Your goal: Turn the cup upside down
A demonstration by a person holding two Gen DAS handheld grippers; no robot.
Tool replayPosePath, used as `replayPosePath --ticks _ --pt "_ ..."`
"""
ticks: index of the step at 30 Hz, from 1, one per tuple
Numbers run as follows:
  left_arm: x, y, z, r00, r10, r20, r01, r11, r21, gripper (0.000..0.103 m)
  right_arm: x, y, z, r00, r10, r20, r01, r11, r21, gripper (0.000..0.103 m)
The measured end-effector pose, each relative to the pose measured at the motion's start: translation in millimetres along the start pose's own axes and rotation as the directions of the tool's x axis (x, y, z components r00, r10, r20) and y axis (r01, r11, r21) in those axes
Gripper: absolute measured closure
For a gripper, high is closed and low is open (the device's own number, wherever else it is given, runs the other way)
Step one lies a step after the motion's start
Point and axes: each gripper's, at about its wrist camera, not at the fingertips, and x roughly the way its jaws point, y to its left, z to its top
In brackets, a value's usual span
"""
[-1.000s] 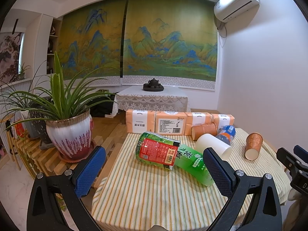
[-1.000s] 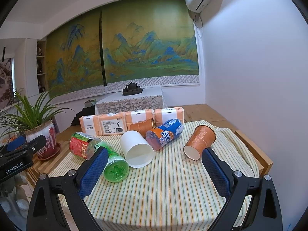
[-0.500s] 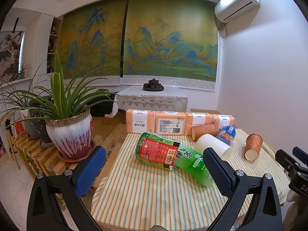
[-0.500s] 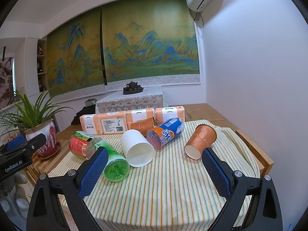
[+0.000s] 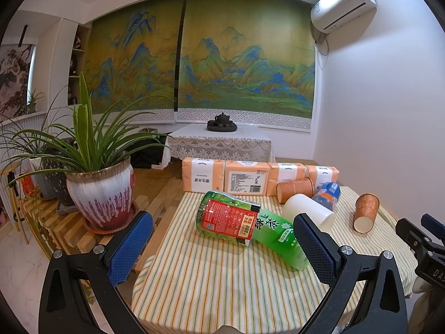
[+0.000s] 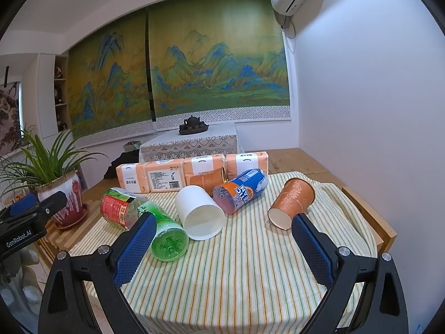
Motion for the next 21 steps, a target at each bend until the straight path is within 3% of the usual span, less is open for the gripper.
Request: replayPosePath --ticks 13,21 --pt "1.5 4.1 -1.1 1.000 0.004 -0.007 -0.004 1.000 -0.013 0.001 4.4 5.0 0.2 1.000 0.007 -0.005 -0.007 1.000 -0.010 0.007" --pt "14.6 17.4 -1.4 0.998 0.009 -0.061 -0.012 0.999 -0.042 0.001 9.6 7.5 -0.2 1.000 0.024 -0.020 -0.024 1.000 -0.017 0.007"
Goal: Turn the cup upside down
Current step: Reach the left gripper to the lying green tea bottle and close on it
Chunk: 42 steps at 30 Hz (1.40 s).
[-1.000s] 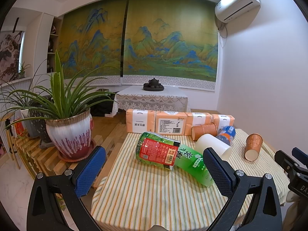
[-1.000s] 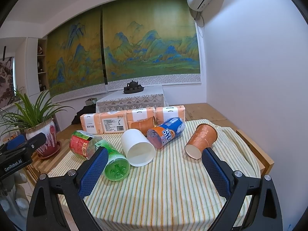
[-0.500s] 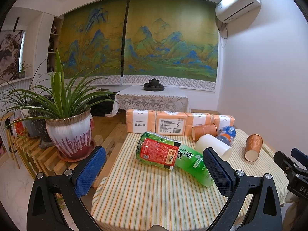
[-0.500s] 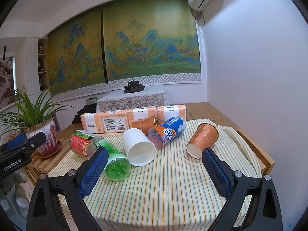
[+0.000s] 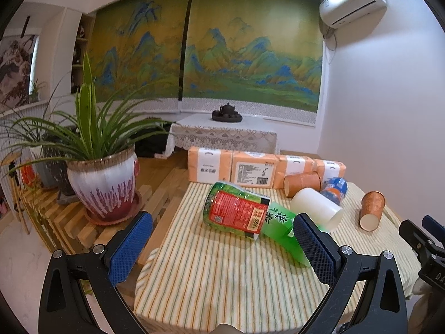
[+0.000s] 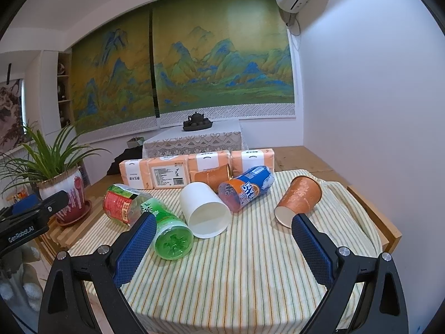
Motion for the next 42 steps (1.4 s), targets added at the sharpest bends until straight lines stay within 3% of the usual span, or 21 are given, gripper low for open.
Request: replayPosePath --ticks 6,12,15,22,32,36,39,42 --pt "19.2 13.0 1.9 0.998 0.017 -0.057 -0.020 0.999 -0.037 0.001 15.6 14.1 11.0 0.998 0.056 -0.015 -0.057 0.997 -0.053 0.007" --pt "69.6 32.6 16.5 0.974 -0.008 -0.225 -0.036 0.981 -0.193 0.001 25.0 30.7 19.2 0.995 0.094 -0.015 -0.095 0.991 -0.093 0.007" --pt "100.2 41.6 16.9 0.952 -0.030 -0.304 -0.075 0.942 -0.327 0.001 25.1 30.9 17.5 0.994 0.107 -0.013 -0.108 0.990 -0.091 0.007" --pt "156.5 40.9 11.8 0.908 -0.035 -0.418 -0.194 0.849 -0.492 0.001 22.2 11.0 5.0 0.995 0.100 -0.014 -0.101 0.993 -0.069 0.007" --pt "207.2 37.7 9.7 0.859 -0.020 -0.512 -0.339 0.727 -0.597 0.001 23.7 -36.5 -8.6 0.998 0.066 -0.021 -0.066 0.998 0.012 0.007" --pt "222.2 33.3 6.9 0.852 -0.011 -0.524 -0.354 0.724 -0.592 0.001 28.3 -51.4 -11.4 0.998 0.058 -0.027 -0.056 0.997 0.047 0.007" --pt "229.9 31.9 4.6 0.846 -0.035 -0.533 -0.356 0.706 -0.612 0.001 33.6 -59.7 -14.6 0.998 0.052 -0.039 -0.049 0.996 0.068 0.007" --pt "235.9 30.1 4.2 0.846 -0.064 -0.530 -0.327 0.723 -0.609 0.004 37.1 -63.8 -16.9 0.997 0.051 -0.049 -0.047 0.996 0.081 0.007"
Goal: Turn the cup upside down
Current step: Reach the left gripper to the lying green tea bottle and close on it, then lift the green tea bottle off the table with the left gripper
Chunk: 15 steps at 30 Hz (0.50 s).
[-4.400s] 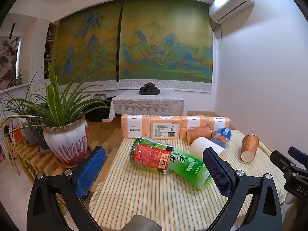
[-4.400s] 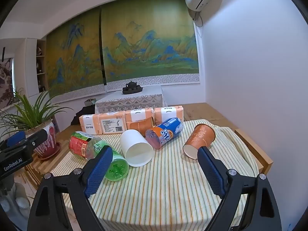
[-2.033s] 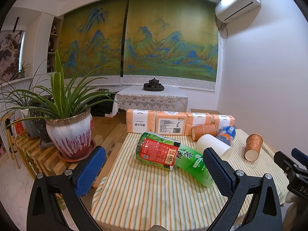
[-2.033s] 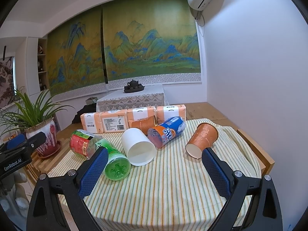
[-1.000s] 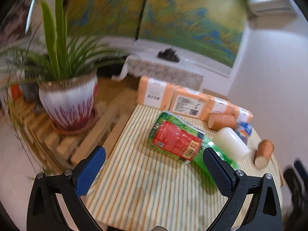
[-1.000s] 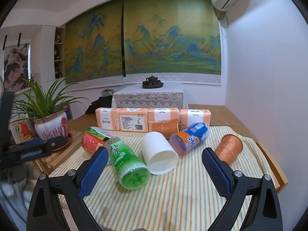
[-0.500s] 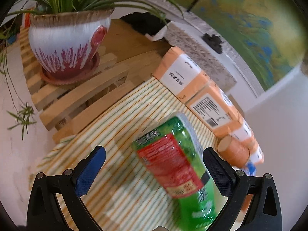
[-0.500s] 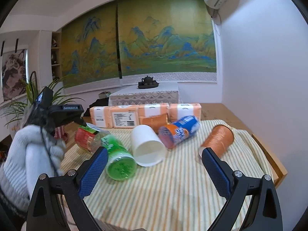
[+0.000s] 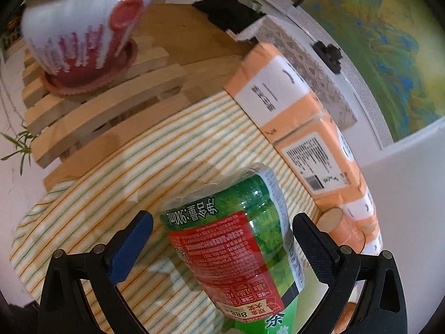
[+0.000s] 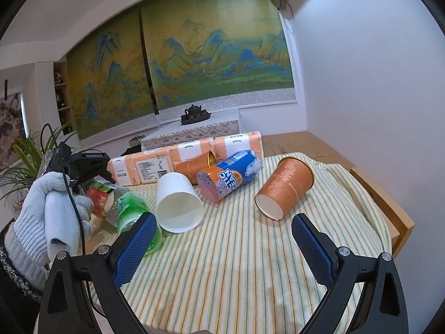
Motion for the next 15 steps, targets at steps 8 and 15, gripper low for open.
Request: replayPosePath --ticks 8,15 --pt "-7.2 2.9 0.0 1.000 -0.026 0.005 0.026 0.999 0.035 0.007 -2.1 -5.0 0.4 1.000 -0.011 0.006 0.011 1.000 0.027 0.007" --pt "-33.8 12.1 11.0 0.998 -0.031 0.051 0.027 0.997 0.076 0.007 -9.5 -3.2 2.1 1.000 -0.013 0.020 0.012 0.999 0.030 0.007"
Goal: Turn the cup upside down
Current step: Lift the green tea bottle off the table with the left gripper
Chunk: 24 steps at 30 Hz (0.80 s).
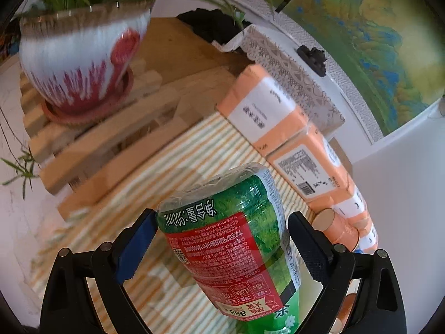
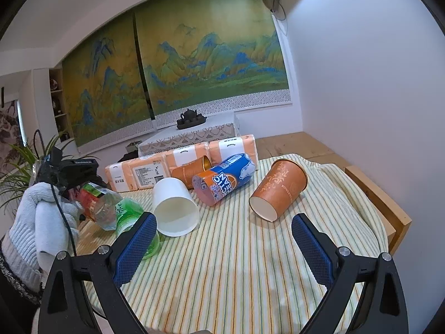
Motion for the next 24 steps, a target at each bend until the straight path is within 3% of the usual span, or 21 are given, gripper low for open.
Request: replayPosePath --ticks 5,8,11,15,18,24 --pt "-31.8 0.9 6.8 0.999 -0.035 0.019 0.033 0.997 0.064 0.007 -6.4 1.4 1.5 1.000 0.000 0.011 0.000 1.000 0.008 0.007" --pt "-50.1 -6.9 2.1 0.998 -0.065 -0.007 0.066 0.990 0.122 0.010 -12.1 0.6 3.1 1.000 -0.004 0.025 0.003 1.000 0.012 0.007" --pt "-71.4 -24.2 -10.2 0.997 -0.079 -0.014 0.081 0.967 0.241 0.010 -19.2 -3.5 3.0 0.999 -0.013 0.034 0.012 1.000 0.025 0.007" --pt "-81.9 -46.4 -31.0 0.992 -0.109 -0.062 0.123 0.936 0.329 0.010 -25.7 -12.0 0.4 0.999 -0.035 0.033 0.034 0.998 0.045 0.007" --pt "-88.9 -69.4 -56.3 0.983 -0.142 -0.113 0.176 0.900 0.399 0.010 -30.8 -19.4 -2.5 0.998 -0.057 0.032 0.055 0.997 0.059 0.007" --pt "-89.9 -121.7 -127.6 0.954 -0.163 -0.251 0.279 0.788 0.549 0.010 -42.7 -37.7 -4.6 0.993 -0.111 0.035 0.108 0.990 0.086 0.007"
